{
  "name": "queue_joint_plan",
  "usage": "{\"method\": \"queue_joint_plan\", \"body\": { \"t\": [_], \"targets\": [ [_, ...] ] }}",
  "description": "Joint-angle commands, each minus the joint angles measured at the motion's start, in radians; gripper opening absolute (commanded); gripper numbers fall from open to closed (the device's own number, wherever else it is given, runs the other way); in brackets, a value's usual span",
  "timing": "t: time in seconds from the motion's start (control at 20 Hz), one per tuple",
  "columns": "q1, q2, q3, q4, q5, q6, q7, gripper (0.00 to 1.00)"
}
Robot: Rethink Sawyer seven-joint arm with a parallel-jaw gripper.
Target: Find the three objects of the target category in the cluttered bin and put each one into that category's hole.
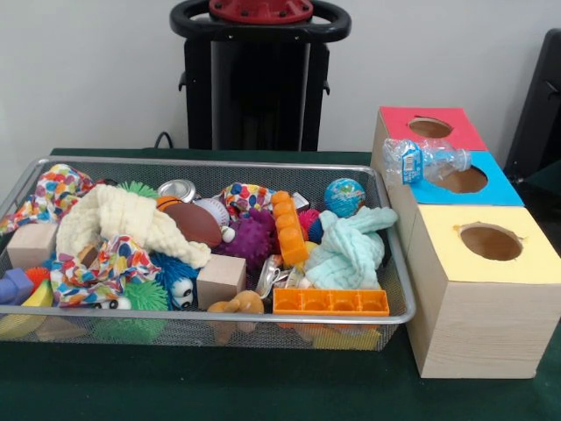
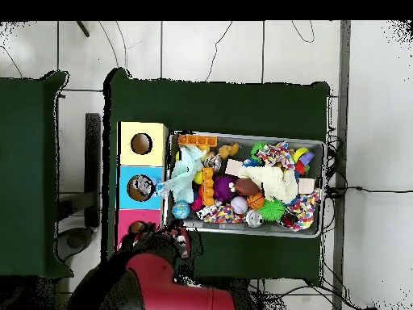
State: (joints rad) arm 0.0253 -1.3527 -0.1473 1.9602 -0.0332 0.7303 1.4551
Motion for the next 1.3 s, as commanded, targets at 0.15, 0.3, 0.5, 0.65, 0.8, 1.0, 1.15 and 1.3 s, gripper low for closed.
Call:
{"method": "queue_joint_plan", "body": {
  "t": [0.15,0.3,0.5,0.65,0.8,1.0,1.15,1.3],
  "targets": [
    [-0.104,0.185,0.105,0.069,-0.038,-0.090,-0.006,1.00],
    [-0.143,0.239,0.120,0.041,-0.072,-0.181,0.000,1.00],
    [-0.217,0.287,0.164,0.059,-0.031,-0.224,-0.014,1.00],
    [-0.259,0.349,0.206,0.039,-0.042,-0.256,-0.016,1.00],
    [-0.288,0.365,0.231,0.021,-0.073,-0.266,-0.034,1.00],
    [-0.319,0.390,0.274,0.013,-0.107,-0.257,-0.063,1.00],
    [-0.300,0.421,0.262,-0.020,-0.151,-0.253,-0.034,1.00],
    [-0.272,0.437,0.248,-0.041,-0.175,-0.249,-0.001,1.00]
  ]
}}
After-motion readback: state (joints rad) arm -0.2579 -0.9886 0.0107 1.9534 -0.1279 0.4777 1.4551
